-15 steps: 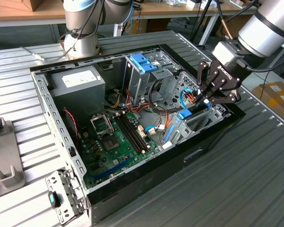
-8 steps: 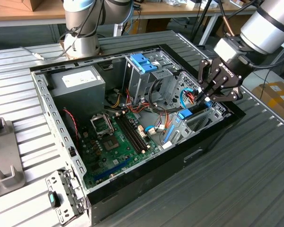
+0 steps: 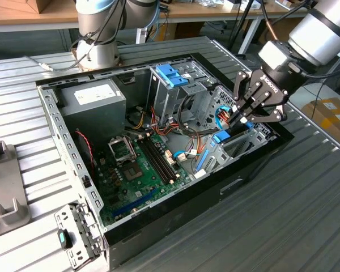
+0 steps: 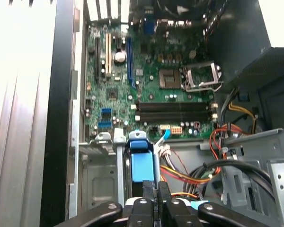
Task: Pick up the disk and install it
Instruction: 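Insert the first disk wire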
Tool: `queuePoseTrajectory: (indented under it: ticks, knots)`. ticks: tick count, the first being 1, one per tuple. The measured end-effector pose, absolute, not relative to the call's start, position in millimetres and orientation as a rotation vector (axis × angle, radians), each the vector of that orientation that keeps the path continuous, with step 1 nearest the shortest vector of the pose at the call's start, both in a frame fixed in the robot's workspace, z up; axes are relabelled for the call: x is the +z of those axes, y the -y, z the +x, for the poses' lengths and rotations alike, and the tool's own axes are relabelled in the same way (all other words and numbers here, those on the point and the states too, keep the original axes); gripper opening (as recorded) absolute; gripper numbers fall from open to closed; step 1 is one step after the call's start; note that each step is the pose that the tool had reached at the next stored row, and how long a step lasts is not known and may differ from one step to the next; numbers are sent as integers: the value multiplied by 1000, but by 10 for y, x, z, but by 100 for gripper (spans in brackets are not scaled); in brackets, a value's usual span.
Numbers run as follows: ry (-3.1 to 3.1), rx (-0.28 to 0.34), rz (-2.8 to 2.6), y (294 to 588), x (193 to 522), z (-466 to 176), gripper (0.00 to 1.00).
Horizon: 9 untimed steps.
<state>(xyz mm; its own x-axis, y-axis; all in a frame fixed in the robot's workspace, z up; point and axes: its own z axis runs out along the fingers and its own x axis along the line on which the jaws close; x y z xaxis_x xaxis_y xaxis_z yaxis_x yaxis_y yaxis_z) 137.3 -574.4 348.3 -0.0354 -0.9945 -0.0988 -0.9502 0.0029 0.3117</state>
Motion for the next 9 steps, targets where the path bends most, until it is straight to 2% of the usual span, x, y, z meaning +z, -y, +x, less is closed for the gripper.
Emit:
queuePoseTrajectory:
  ticks: [5,9]
  knots:
    - [2067,-517,2018,5745,3469,1377,17]
    - [2064,-522,2013,5745,3447,1390,17]
